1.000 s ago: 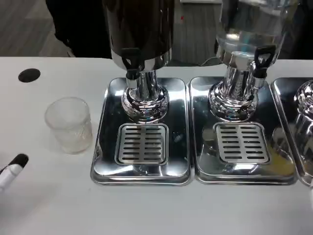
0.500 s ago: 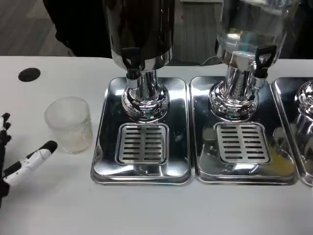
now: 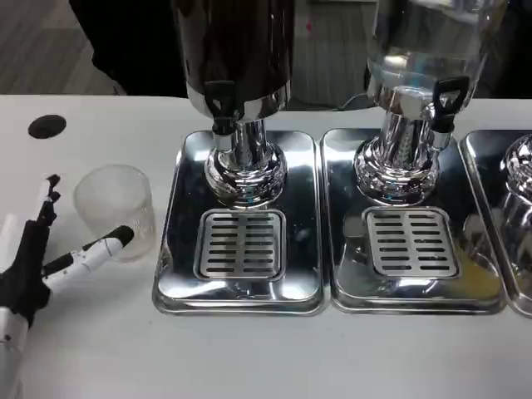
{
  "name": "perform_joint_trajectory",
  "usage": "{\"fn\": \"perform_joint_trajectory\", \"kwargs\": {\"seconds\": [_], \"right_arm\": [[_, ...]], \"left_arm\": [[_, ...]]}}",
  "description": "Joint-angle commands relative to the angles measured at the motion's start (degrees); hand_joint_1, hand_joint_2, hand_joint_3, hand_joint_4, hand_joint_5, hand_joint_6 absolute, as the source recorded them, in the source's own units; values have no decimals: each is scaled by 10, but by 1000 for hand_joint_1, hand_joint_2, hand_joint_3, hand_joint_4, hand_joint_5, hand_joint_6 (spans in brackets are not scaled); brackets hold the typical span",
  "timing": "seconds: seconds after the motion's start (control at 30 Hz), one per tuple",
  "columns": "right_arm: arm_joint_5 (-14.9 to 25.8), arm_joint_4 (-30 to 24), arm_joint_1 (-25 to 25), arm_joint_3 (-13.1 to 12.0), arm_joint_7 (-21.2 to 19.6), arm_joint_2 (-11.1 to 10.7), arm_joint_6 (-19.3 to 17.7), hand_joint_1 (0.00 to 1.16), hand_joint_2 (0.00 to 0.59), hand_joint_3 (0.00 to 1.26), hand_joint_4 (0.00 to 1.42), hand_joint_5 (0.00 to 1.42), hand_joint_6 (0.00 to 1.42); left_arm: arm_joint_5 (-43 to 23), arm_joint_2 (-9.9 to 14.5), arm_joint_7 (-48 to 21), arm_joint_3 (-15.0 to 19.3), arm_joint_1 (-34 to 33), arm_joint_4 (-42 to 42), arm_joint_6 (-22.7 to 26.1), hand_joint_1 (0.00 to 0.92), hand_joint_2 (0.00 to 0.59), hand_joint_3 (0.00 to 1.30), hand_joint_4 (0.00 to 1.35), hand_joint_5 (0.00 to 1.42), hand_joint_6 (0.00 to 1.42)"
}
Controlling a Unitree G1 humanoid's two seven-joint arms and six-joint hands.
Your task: Grasp the cup under the faucet to collect the drink, then remove the cup.
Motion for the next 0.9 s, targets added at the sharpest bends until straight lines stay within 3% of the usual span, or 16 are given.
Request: {"fn": "perform_joint_trajectory", "kwargs": {"seconds": [0.03,0.53,0.9], "right_arm": [[8,-14,6,-6,4,0,-14,333,586,101,74,0,0],[9,-18,10,-12,7,3,-23,343,586,102,81,0,0],[12,-14,12,-14,6,4,-25,351,586,102,84,0,0]], "left_arm": [[10,0,1,-19,-5,2,4,273,37,0,70,130,160],[-7,2,-9,-29,-36,25,10,257,36,0,70,130,161],[-2,-11,-8,-41,-57,25,20,245,48,0,85,130,178]]}}
